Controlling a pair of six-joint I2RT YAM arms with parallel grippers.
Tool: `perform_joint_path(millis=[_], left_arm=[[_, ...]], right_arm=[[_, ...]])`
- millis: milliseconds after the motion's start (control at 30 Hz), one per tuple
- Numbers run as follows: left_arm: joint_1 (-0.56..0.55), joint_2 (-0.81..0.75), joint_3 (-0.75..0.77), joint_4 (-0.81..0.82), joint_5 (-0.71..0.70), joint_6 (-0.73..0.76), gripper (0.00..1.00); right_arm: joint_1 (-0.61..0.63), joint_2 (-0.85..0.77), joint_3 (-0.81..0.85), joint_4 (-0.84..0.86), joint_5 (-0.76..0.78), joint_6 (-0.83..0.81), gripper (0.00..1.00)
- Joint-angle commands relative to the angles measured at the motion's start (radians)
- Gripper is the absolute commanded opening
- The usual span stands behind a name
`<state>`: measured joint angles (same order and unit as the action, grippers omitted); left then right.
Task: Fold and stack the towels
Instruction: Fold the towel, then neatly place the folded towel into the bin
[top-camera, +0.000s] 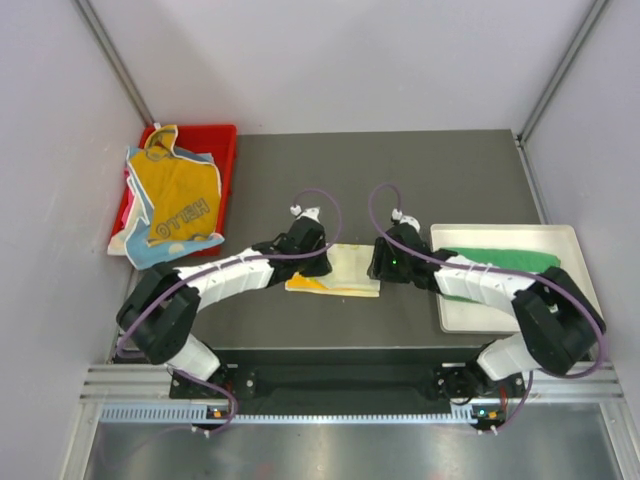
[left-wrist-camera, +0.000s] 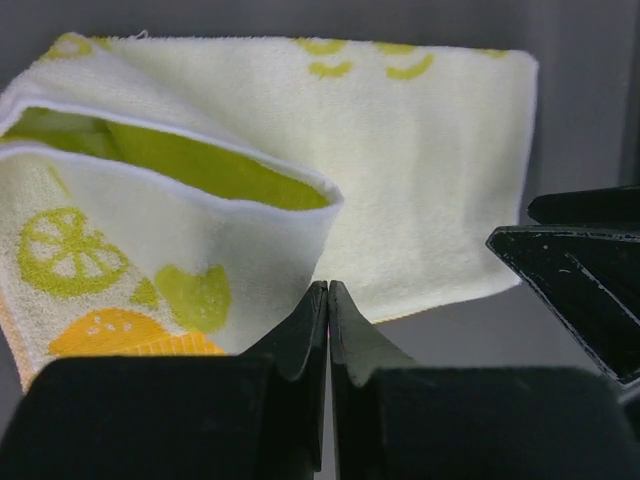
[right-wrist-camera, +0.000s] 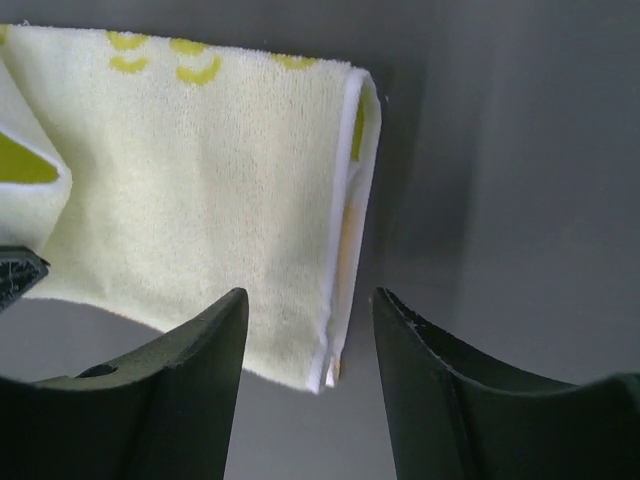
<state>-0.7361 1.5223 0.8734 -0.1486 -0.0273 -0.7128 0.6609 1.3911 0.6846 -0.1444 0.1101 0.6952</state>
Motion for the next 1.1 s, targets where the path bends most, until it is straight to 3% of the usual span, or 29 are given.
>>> perform_joint_path(millis=[0, 167, 267, 433, 567, 667, 733, 900, 1067], left_arm=[[-0.023, 0.004, -0.007, 0.001, -0.106, -0.023, 0.04], [-0.025, -0.201, -0.105, -0.179, -0.337, -0.115, 0.06], [-0.025, -0.309, -0.155, -0.288, -0.390, -0.194, 0.06], [-0.025, -0.444, -0.240, -0.373, -0.396, -0.270, 0.16], [-0.025, -0.522, -0.226, -0.347, -0.366, -0.205, 0.24], [-0.025, -0.476, -0.157, -0.250, -0.281, -0.114, 0.24], [-0.026, -0.365, -0.065, -0.227, -0.249, -0.056, 0.24], [-0.028, -0.150, 0.042, -0.242, -0.313, -0.023, 0.18], [-0.026, -0.103, 0.004, -0.295, -0.427, -0.068, 0.15]], right_arm=[[-0.014, 0.068, 0.069, 0.094, -0.039, -0.042, 0.53], [-0.012, 0.042, 0.034, 0.105, -0.055, -0.056, 0.52], [-0.014, 0.005, 0.004, 0.105, -0.061, -0.062, 0.53], [-0.017, -0.027, -0.028, 0.095, -0.070, -0.074, 0.52], [-0.020, -0.050, -0.023, 0.066, -0.052, -0.085, 0.52], [-0.026, -0.061, -0.010, 0.052, -0.029, -0.083, 0.53], [-0.027, -0.044, 0.015, 0.054, -0.018, -0.083, 0.55], [-0.026, 0.028, 0.062, 0.046, 0.005, -0.073, 0.58], [-0.026, 0.106, 0.082, 0.075, -0.012, -0.043, 0.58]])
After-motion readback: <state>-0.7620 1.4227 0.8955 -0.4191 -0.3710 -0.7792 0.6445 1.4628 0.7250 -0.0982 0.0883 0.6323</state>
